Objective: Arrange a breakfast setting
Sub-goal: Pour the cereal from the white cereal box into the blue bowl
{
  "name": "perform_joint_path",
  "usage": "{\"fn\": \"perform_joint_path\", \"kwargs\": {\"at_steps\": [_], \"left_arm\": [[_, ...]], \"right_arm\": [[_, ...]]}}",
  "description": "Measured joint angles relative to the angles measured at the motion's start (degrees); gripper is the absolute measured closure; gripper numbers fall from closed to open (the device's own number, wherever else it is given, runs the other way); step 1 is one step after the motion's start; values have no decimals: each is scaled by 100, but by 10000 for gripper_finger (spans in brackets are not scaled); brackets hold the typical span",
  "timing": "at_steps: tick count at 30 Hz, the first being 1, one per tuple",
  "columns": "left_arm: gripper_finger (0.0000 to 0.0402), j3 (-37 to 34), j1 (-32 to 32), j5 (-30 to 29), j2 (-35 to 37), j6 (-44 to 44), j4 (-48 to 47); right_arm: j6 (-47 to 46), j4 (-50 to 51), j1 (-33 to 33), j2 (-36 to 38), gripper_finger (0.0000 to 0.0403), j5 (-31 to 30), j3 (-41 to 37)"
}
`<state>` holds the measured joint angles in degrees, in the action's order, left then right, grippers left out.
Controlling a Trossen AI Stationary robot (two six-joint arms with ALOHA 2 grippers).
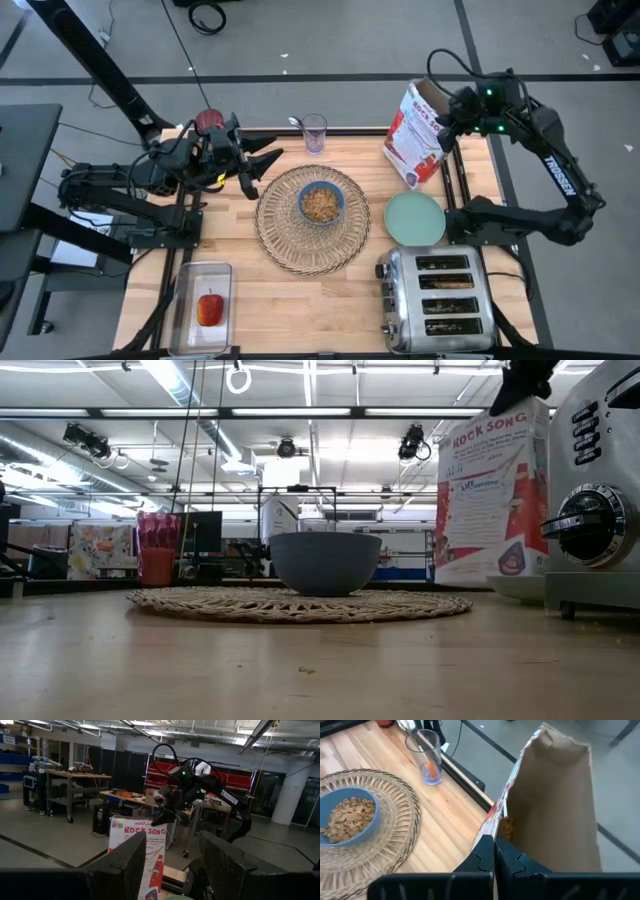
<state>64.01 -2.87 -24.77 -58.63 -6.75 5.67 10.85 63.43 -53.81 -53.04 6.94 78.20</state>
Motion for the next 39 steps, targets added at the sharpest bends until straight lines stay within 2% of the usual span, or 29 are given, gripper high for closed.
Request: {"fn": "perform_joint_path", "kwargs": {"at_steps": [4, 13, 21, 28, 39], "left_arm": [[212, 0, 1, 0, 0, -2, 0], [212, 0, 1, 0, 0, -32, -3], [212, 0, 1, 0, 0, -50, -133], [212, 0, 0, 2, 0, -61, -191], [212, -2, -317, 51, 2, -474, -626]], "right_arm": [[292, -37, 149, -127, 403, -240, 67], [1006, 9, 575, -354, 403, -1231, 65], [1384, -253, 772, -400, 403, -2319, 56], [1485, -199, 767, -473, 403, -2380, 55], [1010, -130, 768, -479, 396, -2086, -181]]}}
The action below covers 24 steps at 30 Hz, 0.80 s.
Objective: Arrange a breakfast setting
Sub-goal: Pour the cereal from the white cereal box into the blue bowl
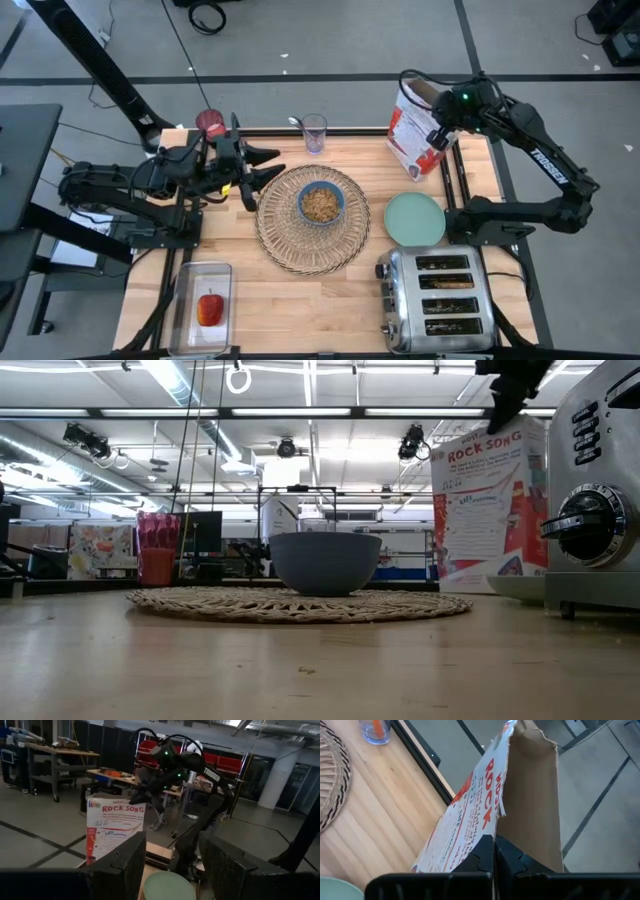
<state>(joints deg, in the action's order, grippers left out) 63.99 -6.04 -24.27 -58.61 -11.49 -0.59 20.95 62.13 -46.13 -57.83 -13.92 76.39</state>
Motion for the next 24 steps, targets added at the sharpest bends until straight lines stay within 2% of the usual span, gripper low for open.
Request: {"fn": "perform_joint_path", "kwargs": {"at_steps": [8, 17, 24], "left_arm": [[210, 0, -62, 3, 3, -305, -15], [160, 0, -103, 25, 26, -445, -92], [158, 0, -103, 145, 26, -446, -203]], "right_arm": [[-68, 142, 0, 10, 376, 308, -11], [-699, 218, 0, 6, 285, 465, -24], [-947, 194, 0, 21, 243, 804, 260]]}}
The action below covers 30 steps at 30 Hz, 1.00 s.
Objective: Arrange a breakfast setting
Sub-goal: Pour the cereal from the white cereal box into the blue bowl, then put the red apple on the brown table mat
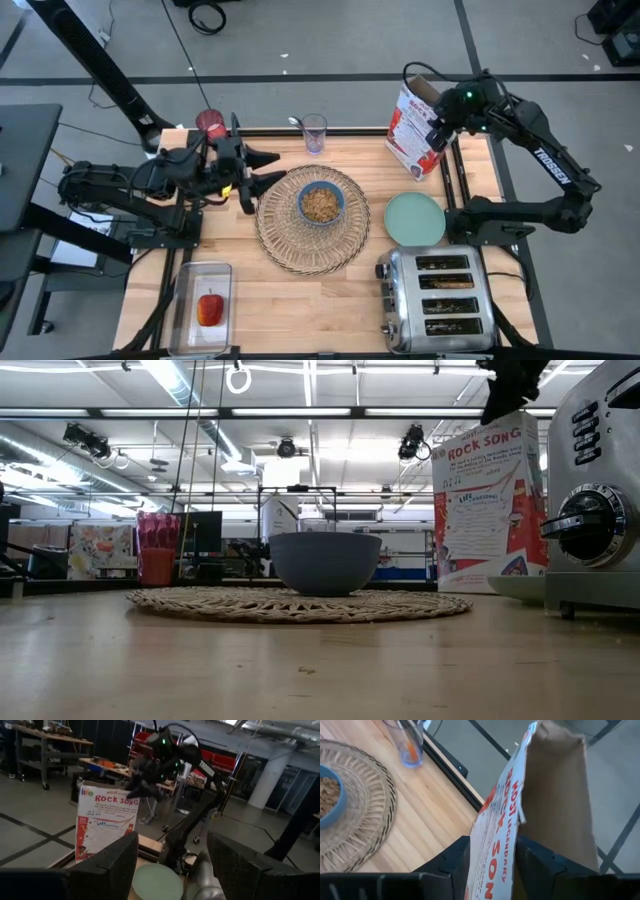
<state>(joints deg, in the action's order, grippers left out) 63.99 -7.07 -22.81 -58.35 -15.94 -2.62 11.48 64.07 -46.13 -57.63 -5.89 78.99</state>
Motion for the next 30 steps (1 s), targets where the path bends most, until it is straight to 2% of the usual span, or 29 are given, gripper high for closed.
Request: {"fn": "perform_joint_path", "kwargs": {"at_steps": [7, 15, 20, 26, 30], "left_arm": [[158, 15, 2, 5, 21, -41, -366], [159, 942, 77, 1, 28, -25, -2031], [159, 1181, 90, -2, 29, -179, -2711], [159, 1189, 90, 1, 31, -639, -3385], [159, 1189, -44, 59, 26, -1073, -3559]], "right_arm": [[-123, -30, 0, 2, 242, 104, 207], [-233, -342, 0, 6, 242, 315, 637], [-326, -521, -2, 4, 242, 278, 661], [-581, -902, -2, 70, 242, 330, 661], [-653, -1310, -2, 278, 242, 747, 663]]}}
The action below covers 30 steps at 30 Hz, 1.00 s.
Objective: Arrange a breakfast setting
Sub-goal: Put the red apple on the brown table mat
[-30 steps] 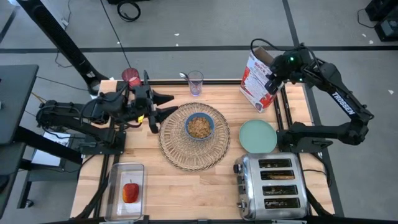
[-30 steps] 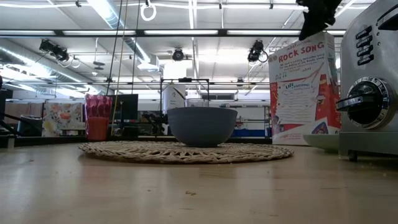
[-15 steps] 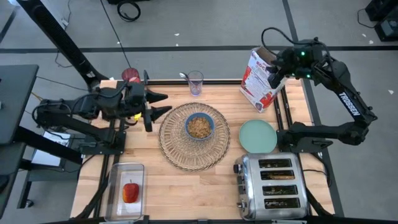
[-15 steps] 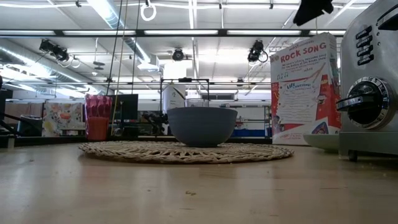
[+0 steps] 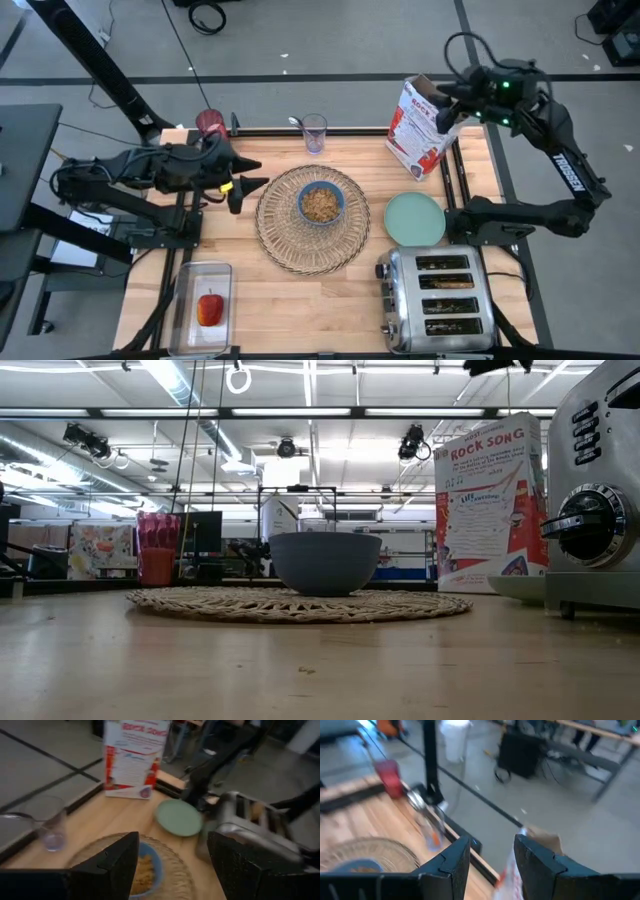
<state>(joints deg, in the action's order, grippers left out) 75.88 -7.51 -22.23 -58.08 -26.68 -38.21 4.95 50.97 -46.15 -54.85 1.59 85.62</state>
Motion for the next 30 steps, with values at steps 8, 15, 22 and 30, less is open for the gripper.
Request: {"fn": "perform_joint_path", "kwargs": {"at_steps": [8, 15, 22, 30], "left_arm": [[159, 12, -595, 216, -219, -908, 275], [159, 709, -1053, 781, -770, -2298, -547], [159, 813, -1763, 2131, -1299, -4825, -2334], [160, 804, -2727, 3176, -1885, -6985, -3834]], "right_arm": [[-281, -341, 2, 280, 242, 1161, 2], [-435, -481, 0, 349, 242, 916, 4], [-175, -243, 0, 325, 239, 929, 4], [-195, 634, 179, 406, 202, 1538, 0]]}}
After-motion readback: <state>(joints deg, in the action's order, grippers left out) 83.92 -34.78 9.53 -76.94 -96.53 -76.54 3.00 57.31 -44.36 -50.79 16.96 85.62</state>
